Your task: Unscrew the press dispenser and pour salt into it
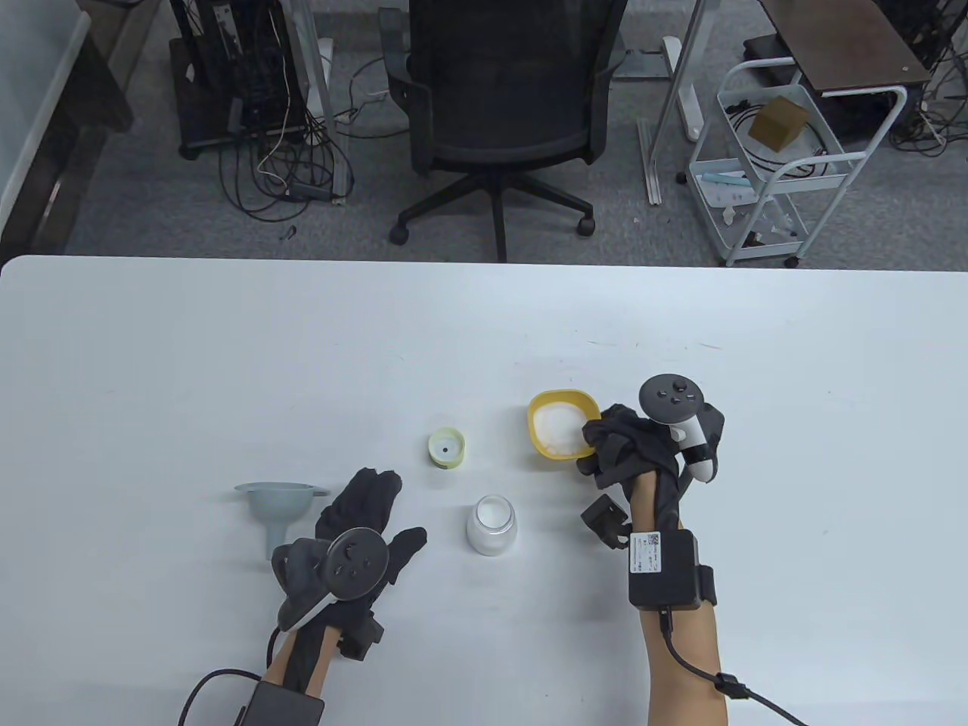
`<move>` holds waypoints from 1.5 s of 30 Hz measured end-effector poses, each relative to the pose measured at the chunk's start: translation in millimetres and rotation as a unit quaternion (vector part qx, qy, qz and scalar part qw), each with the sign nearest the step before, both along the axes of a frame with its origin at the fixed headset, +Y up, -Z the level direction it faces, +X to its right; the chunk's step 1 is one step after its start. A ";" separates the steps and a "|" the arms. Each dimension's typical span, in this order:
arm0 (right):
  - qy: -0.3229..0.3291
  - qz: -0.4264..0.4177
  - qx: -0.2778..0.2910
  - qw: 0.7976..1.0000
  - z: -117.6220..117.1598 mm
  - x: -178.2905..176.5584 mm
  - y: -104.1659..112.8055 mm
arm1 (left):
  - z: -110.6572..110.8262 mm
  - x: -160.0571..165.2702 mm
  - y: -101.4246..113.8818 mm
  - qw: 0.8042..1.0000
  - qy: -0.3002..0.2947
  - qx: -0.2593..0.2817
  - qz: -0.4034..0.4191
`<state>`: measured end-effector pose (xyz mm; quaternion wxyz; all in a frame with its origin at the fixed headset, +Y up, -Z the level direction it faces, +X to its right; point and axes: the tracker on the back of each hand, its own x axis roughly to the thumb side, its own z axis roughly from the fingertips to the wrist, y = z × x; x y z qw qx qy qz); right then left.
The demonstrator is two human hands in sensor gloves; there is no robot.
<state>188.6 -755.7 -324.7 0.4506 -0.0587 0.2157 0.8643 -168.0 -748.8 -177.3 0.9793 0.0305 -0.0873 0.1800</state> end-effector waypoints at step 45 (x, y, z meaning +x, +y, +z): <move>-0.001 -0.324 0.058 0.944 115.2 42.4 -22.9 | 2.7 6.3 -4.4 1.000 -0.018 0.013 -0.007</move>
